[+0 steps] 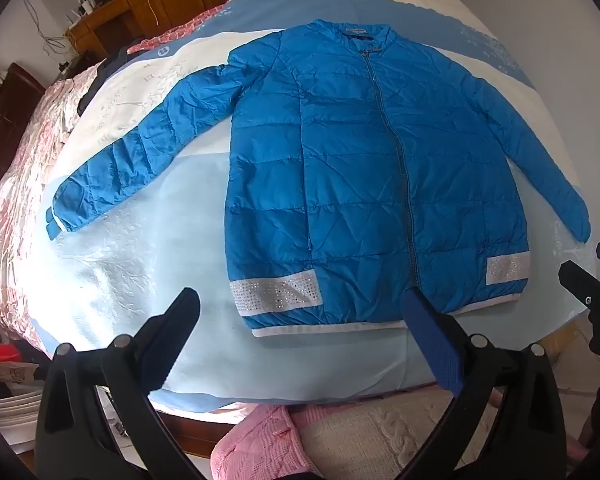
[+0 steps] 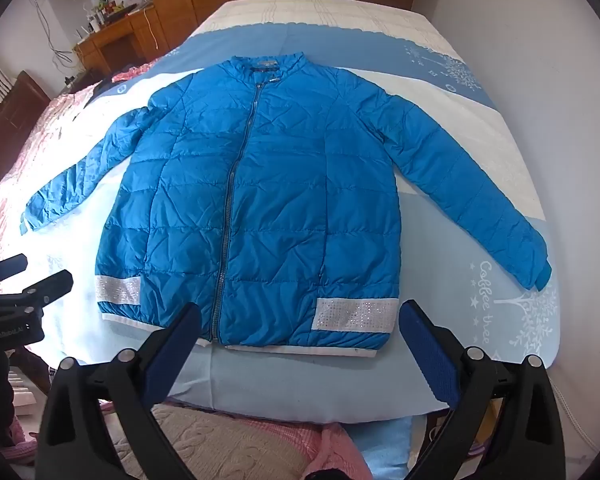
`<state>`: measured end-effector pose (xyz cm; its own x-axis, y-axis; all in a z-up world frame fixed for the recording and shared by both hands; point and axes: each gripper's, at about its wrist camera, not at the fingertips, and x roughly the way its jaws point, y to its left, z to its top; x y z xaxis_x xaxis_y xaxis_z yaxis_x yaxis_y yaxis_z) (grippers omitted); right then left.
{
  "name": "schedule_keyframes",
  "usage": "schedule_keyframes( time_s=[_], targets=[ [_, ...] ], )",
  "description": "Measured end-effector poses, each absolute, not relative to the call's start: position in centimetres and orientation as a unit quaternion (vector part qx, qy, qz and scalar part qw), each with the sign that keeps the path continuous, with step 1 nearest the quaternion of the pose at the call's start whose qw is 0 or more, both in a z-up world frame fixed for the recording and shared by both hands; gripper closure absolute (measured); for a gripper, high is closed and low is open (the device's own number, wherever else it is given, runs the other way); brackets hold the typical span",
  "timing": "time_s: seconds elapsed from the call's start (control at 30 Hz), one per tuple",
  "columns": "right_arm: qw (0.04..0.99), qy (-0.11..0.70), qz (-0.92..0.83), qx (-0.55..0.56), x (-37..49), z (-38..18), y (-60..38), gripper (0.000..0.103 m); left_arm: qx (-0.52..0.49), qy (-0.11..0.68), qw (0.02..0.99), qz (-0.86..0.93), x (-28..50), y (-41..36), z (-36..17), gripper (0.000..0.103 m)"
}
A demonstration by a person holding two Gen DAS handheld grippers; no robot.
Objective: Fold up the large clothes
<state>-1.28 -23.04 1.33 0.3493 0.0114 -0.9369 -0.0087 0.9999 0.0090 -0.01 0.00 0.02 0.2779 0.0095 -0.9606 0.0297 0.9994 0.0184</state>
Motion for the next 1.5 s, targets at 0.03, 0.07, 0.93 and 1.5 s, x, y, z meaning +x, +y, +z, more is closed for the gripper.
schedule_keyframes(
  time_s=[0.03, 0.07, 0.93, 1.5],
  targets=[
    [0.822, 0.570, 0.005, 0.001, -1.3, 1.3, -23.0, 0.004, 0.017, 0.601, 0.799, -0.005, 0.0, 0.0, 0.0, 0.003],
    [0.822, 0.570, 0.005, 0.001, -1.3, 1.3, -23.0, 0.004, 0.017, 0.601, 0.799, -0.005, 0.0, 0.1, 0.0, 0.003],
    [0.821, 0.571, 0.007, 0.001, -1.0, 1.2, -22.8, 0.004, 0.020, 0.598, 0.801, -0.003, 0.2, -0.7, 0.0, 0.003],
    [0.821, 0.571, 0.006, 0.001, -1.1, 1.3, -22.9, 0.004, 0.020, 0.598, 0.801, -0.006, 0.3, -0.3, 0.1, 0.003]
  ],
)
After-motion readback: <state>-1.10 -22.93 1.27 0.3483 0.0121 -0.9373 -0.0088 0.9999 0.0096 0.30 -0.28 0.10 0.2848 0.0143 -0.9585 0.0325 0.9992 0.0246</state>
